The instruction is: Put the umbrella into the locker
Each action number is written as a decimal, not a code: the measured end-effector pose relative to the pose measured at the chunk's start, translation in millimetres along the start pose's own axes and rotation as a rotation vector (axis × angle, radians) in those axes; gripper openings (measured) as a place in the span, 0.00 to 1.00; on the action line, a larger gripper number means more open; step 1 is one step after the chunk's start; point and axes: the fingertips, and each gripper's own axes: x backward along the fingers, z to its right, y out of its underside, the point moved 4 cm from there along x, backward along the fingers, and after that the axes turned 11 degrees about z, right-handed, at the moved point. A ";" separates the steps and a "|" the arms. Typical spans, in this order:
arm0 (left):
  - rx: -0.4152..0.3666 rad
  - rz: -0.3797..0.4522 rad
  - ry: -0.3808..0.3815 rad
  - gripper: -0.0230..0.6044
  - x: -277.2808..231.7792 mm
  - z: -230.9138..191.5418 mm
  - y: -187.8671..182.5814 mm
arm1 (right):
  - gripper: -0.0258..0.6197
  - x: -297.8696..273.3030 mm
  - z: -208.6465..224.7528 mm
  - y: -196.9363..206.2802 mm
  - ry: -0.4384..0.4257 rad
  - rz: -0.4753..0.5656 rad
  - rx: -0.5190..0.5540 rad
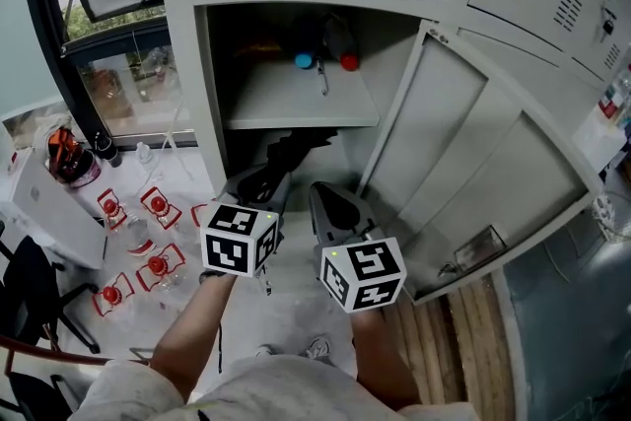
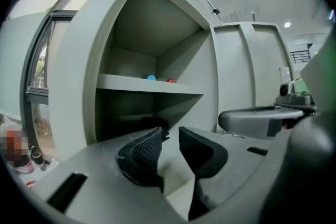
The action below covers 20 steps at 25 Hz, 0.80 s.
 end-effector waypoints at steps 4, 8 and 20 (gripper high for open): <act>0.007 0.012 0.013 0.16 10.3 0.7 -1.3 | 0.04 1.8 -4.8 -2.0 0.016 0.002 0.003; 0.018 0.028 0.018 0.08 19.9 0.5 -2.2 | 0.04 3.9 -9.3 -4.4 0.024 0.005 0.019; 0.034 0.038 0.042 0.05 31.1 -3.1 -3.3 | 0.04 5.5 -22.8 -5.5 0.048 0.011 0.046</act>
